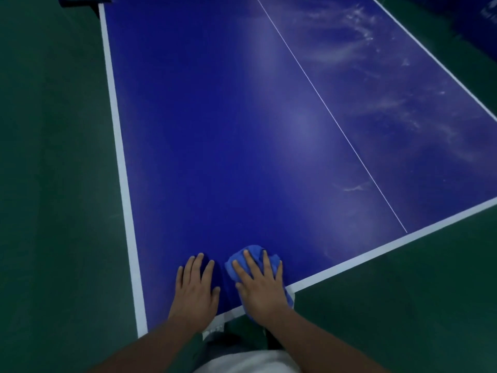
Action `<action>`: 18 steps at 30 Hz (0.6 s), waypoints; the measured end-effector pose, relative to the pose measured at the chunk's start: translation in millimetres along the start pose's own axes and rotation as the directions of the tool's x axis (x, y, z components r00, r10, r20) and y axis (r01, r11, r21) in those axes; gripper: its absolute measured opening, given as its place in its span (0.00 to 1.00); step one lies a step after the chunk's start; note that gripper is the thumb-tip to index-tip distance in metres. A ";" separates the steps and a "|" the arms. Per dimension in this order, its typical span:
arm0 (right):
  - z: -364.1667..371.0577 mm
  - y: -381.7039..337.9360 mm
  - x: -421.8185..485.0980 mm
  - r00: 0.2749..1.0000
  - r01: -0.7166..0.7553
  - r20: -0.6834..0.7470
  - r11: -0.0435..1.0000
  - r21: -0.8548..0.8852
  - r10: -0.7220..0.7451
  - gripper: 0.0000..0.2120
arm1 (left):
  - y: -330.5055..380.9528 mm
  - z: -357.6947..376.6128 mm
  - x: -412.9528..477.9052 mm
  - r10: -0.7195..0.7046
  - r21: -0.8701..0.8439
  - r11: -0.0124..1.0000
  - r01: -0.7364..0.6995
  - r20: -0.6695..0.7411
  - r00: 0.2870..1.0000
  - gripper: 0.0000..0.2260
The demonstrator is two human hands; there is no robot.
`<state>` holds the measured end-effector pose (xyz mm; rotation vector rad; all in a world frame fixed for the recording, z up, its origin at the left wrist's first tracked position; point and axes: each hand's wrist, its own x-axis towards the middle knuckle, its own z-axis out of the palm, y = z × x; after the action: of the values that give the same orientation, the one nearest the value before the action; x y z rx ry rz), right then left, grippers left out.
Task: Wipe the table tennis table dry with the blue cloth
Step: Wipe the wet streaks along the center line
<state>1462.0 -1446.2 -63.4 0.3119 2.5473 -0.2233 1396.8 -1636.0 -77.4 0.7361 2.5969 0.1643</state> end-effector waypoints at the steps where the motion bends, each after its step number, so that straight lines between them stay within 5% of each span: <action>1: -0.7 5.3 -1.4 0.998 0.056 -0.023 0.998 -0.005 -0.056 0.24 | 6.7 0.7 4.3 -0.008 -0.001 1.000 0.008 0.001 1.000 0.27; 4: -7.8 58.8 8.3 0.980 0.147 -0.118 0.983 -0.106 -0.159 0.27 | 28.7 0.0 12.9 -0.060 -0.004 0.998 0.060 -0.033 0.998 0.27; 7: -26.3 155.3 28.4 0.982 -0.051 -0.182 0.998 0.048 0.059 0.36 | 53.5 -1.3 13.4 -0.141 -0.009 0.990 0.141 -0.057 0.988 0.28; 10: -52.0 245.3 40.4 0.949 -0.213 -0.209 0.969 0.128 0.236 0.30 | 77.9 -1.0 13.8 -0.147 0.028 0.989 0.148 -0.019 0.989 0.29; 14: -62.2 244.2 43.0 0.909 -0.235 -0.304 0.953 0.190 0.284 0.24 | 123.3 -10.3 35.0 -0.175 -0.038 0.984 0.175 -0.005 0.984 0.29; 18: -30.9 164.0 17.9 0.949 0.110 -0.303 0.991 0.071 -0.084 0.23 | 159.8 -13.3 62.0 -0.161 -0.085 0.984 0.157 -0.044 0.986 0.26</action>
<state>1475.4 -1278.9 -62.8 0.2711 2.8629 -0.3488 1419.0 -1467.4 -52.5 0.4995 2.6658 0.2404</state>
